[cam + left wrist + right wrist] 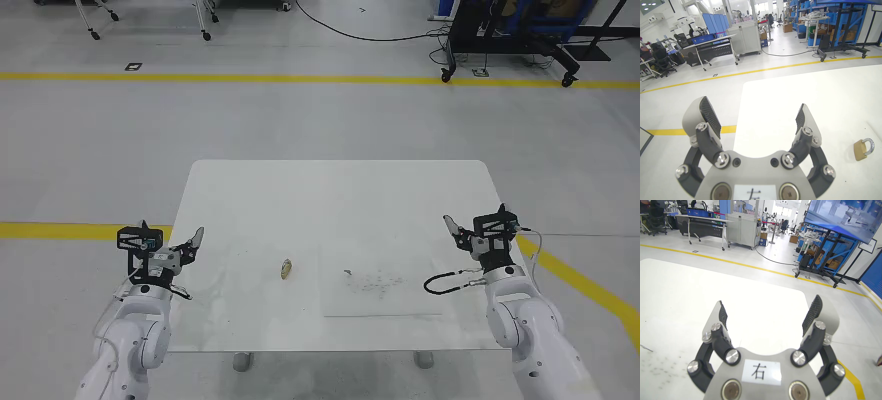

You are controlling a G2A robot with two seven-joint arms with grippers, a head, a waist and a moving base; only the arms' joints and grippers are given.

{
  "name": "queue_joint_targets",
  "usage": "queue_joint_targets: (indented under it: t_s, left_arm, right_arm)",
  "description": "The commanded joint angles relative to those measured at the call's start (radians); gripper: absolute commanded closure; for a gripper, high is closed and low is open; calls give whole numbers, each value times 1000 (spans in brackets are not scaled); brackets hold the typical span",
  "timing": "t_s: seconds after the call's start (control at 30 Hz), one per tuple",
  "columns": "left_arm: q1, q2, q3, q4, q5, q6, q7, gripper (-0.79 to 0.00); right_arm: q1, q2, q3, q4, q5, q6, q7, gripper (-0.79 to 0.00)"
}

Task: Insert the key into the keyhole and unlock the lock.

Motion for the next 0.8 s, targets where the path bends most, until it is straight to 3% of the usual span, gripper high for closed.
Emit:
queue_joint_targets:
  t_s: [0.0, 0.23, 0.37, 0.5, 0.77]
  left_arm:
    - [0, 0, 0, 0, 0, 0, 0, -785]
    - [0, 0, 0, 0, 0, 0, 0, -785]
    - [0, 0, 0, 0, 0, 0, 0, -785]
    - [0, 0, 0, 0, 0, 0, 0, -785]
    - [0, 0, 0, 0, 0, 0, 0, -785]
  right_arm:
    - [0, 0, 0, 0, 0, 0, 0, -785]
    - [0, 0, 0, 0, 0, 0, 0, -785]
    - [28, -4, -90, 20, 54, -163, 40, -785]
    - [93, -12, -184, 71, 56, -221, 91, -785]
    - [93, -12, -184, 71, 56, -221, 91, -785]
